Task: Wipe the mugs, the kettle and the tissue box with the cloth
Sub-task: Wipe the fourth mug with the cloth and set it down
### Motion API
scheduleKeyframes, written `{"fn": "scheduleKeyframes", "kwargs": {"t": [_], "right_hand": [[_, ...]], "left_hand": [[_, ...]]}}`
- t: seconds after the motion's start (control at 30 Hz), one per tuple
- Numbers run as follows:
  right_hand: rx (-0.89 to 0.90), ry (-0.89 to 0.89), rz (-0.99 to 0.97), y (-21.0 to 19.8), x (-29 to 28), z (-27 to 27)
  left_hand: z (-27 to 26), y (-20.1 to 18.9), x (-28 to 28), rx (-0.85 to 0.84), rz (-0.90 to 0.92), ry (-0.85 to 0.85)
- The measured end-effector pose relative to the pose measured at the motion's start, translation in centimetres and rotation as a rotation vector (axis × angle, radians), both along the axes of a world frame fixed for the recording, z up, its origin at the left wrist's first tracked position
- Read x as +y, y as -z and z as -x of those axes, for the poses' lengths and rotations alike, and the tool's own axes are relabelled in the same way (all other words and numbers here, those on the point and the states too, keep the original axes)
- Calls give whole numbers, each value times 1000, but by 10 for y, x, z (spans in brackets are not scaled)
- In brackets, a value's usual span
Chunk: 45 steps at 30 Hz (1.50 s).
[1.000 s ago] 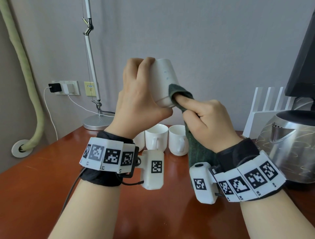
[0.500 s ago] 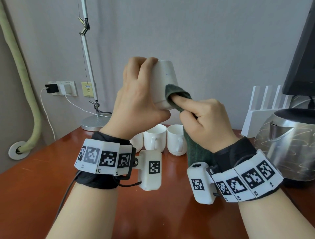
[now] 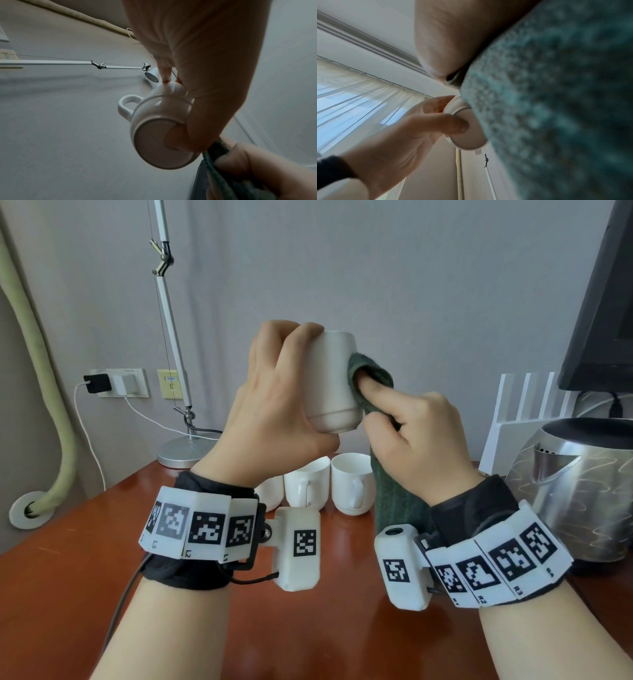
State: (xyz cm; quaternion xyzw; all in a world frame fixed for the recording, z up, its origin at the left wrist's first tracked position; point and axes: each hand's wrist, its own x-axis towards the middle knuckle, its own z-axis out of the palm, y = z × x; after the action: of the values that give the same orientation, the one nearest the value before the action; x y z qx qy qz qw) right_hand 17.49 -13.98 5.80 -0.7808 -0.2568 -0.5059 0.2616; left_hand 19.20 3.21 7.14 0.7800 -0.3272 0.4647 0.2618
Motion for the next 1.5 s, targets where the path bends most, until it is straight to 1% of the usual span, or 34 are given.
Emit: {"fn": "scheduleKeyframes", "kwargs": {"t": [0.1, 0.27, 0.37, 0.57, 0.63, 0.67, 0.77, 0.87, 0.93, 1.0, 1.1, 1.17, 1.2, 1.43, 1.5], "right_hand": [[-50, -47, 60, 2, 10, 4], [-68, 57, 67, -2, 11, 5], [-10, 127, 36, -7, 5, 8], [189, 175, -16, -12, -2, 7], [215, 111, -57, -9, -1, 4], [206, 43, -92, -7, -1, 2], [68, -177, -210, -2, -5, 2], [-79, -285, -357, -2, -10, 2], [-93, -314, -500, -2, -10, -1], [-28, -285, -604, -2, -9, -5], [205, -251, -708, -3, -7, -10], [366, -356, -796, -6, -4, -11], [419, -405, -829, -7, -3, -11], [587, -611, -972, -10, -7, -8], [598, -684, -992, -7, -7, -6]], "left_hand": [[0, 0, 1, 12, 7, -8], [1, 2, -8, 40, -61, 71], [1, 3, -12, 64, -96, 105], [3, 1, -9, 69, -89, 108], [0, 1, -5, 53, -58, 105], [-1, 2, -3, 49, -41, 103], [-6, 2, 3, 36, 5, 119], [-9, 3, 4, 43, 71, 164], [-7, 3, 3, 73, 125, 229], [-6, 4, 1, 92, 159, 289], [-5, 5, 1, 135, 171, 374], [-4, 6, 0, 175, 173, 446], [-3, 6, -1, 196, 184, 475], [2, 3, -9, 227, 203, 582], [1, 3, -10, 238, 198, 589]]}}
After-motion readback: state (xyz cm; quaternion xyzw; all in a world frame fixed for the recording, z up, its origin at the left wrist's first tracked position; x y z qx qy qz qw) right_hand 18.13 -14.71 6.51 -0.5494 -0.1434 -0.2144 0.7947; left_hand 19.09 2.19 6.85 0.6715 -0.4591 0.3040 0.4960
